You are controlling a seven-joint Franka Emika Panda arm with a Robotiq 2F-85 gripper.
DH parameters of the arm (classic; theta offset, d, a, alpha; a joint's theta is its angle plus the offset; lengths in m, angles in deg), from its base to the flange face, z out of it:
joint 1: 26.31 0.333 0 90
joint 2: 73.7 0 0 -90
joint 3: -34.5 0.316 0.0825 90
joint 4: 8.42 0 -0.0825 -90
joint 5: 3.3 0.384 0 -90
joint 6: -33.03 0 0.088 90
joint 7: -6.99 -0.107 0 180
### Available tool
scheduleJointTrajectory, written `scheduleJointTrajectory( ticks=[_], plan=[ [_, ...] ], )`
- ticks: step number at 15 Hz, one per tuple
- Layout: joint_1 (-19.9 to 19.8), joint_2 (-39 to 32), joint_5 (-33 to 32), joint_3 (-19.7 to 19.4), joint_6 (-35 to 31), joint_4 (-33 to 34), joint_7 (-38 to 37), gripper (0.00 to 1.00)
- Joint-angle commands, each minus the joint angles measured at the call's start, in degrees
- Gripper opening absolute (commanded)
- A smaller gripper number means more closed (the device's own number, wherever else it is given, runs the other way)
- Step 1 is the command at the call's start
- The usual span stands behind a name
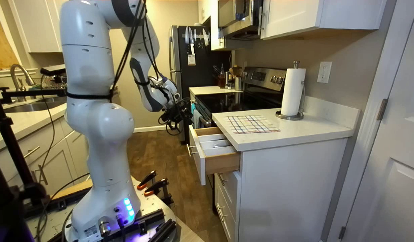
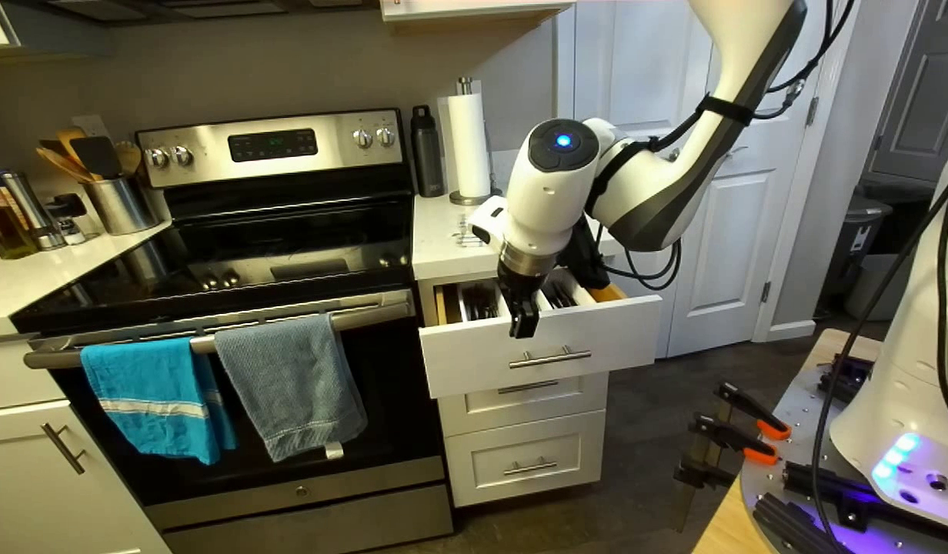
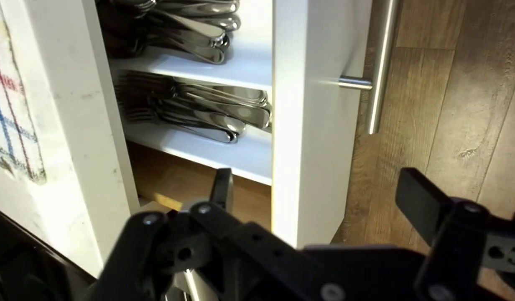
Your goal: Push closed the drawer
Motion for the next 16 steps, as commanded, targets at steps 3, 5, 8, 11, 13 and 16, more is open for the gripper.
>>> scheduleJointTrajectory(
  ticks=[3, 5, 8, 11, 13, 16],
  plan=[
    [-0.2, -7.9, -9.9, -1.9, -2.6, 5.3, -6.6, 1.0],
    [-0.2, -9.1, -12.5, -2.4, -2.7, 6.1, -7.9, 1.0],
    [0.2, -9.7, -17.2, -3.0, -1.2, 7.2, -10.5, 1.0],
    [0.8, -9.3, -22.5, -3.3, 1.1, 8.1, -13.2, 1.0],
    [1.1, -8.9, -26.1, -3.2, 3.0, 8.4, -14.7, 1.0],
    [1.6, -8.6, -29.9, -3.1, 6.3, 8.3, -15.9, 1.0]
  ],
)
